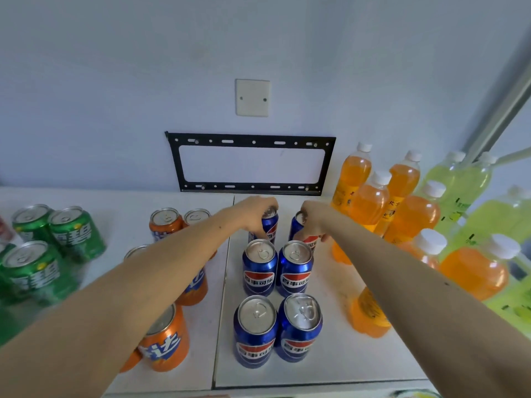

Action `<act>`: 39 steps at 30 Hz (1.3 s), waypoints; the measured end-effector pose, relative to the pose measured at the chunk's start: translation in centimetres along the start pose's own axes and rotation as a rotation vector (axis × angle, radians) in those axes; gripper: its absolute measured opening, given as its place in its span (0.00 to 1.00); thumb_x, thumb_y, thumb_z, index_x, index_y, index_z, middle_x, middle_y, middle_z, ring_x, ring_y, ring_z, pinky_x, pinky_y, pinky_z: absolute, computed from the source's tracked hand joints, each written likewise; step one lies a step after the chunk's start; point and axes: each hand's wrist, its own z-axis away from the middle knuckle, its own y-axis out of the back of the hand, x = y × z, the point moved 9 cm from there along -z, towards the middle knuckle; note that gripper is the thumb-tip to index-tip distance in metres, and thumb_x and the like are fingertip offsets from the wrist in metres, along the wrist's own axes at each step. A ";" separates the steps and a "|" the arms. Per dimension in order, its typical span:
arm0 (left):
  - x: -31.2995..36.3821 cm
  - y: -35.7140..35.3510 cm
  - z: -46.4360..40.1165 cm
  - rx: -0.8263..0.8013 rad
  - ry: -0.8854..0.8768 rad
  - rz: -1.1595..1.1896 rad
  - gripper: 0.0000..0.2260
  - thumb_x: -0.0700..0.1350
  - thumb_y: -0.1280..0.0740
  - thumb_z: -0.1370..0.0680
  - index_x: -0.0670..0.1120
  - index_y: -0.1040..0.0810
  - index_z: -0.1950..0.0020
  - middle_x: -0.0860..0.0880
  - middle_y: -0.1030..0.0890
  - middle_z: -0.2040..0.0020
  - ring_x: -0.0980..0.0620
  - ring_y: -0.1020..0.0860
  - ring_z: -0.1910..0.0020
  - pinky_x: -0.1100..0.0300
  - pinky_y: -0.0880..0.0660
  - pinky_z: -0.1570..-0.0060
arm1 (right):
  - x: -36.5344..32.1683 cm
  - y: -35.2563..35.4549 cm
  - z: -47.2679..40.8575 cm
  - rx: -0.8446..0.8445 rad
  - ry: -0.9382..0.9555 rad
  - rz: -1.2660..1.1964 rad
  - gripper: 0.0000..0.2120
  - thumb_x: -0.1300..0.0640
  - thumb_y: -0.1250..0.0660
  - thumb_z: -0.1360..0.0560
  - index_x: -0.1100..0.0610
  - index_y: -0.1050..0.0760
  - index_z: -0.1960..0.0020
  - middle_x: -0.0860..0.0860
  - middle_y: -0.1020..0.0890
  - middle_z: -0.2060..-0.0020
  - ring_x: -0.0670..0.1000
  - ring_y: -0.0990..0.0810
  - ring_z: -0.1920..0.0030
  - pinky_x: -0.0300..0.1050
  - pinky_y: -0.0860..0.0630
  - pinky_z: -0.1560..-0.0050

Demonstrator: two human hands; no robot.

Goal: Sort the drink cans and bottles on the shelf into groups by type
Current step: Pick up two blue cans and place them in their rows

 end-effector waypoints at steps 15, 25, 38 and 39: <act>-2.3 1.2 1.2 -0.133 -0.076 0.016 0.39 0.47 0.20 0.35 0.50 0.35 0.29 0.49 0.27 0.37 0.49 0.28 0.38 0.52 0.28 0.39 | -4.6 -1.0 -2.6 -0.120 0.250 0.064 0.39 0.59 0.23 0.34 0.53 0.37 0.28 0.54 0.30 0.31 0.58 0.27 0.36 0.45 0.21 0.52; -1.3 1.3 1.8 -0.095 -0.120 -0.016 0.31 0.43 0.22 0.34 0.49 0.29 0.33 0.49 0.23 0.38 0.49 0.25 0.40 0.53 0.27 0.41 | -4.2 -0.2 -2.5 -0.004 0.190 0.034 0.31 0.52 0.25 0.30 0.58 0.33 0.33 0.58 0.24 0.39 0.56 0.20 0.49 0.44 0.18 0.57; -2.0 0.5 1.4 -0.022 0.015 0.026 0.29 0.45 0.23 0.31 0.47 0.29 0.33 0.45 0.23 0.37 0.46 0.24 0.41 0.54 0.25 0.42 | -4.5 -0.1 -2.1 -0.052 0.253 0.062 0.33 0.62 0.26 0.30 0.56 0.36 0.29 0.57 0.26 0.36 0.57 0.20 0.46 0.44 0.18 0.54; -2.0 0.5 1.4 -0.017 0.024 0.027 0.29 0.44 0.23 0.31 0.47 0.30 0.33 0.45 0.23 0.37 0.46 0.24 0.40 0.54 0.26 0.42 | -4.5 -0.1 -2.1 -0.053 0.250 0.056 0.33 0.62 0.26 0.30 0.56 0.36 0.29 0.57 0.26 0.36 0.57 0.20 0.46 0.44 0.18 0.54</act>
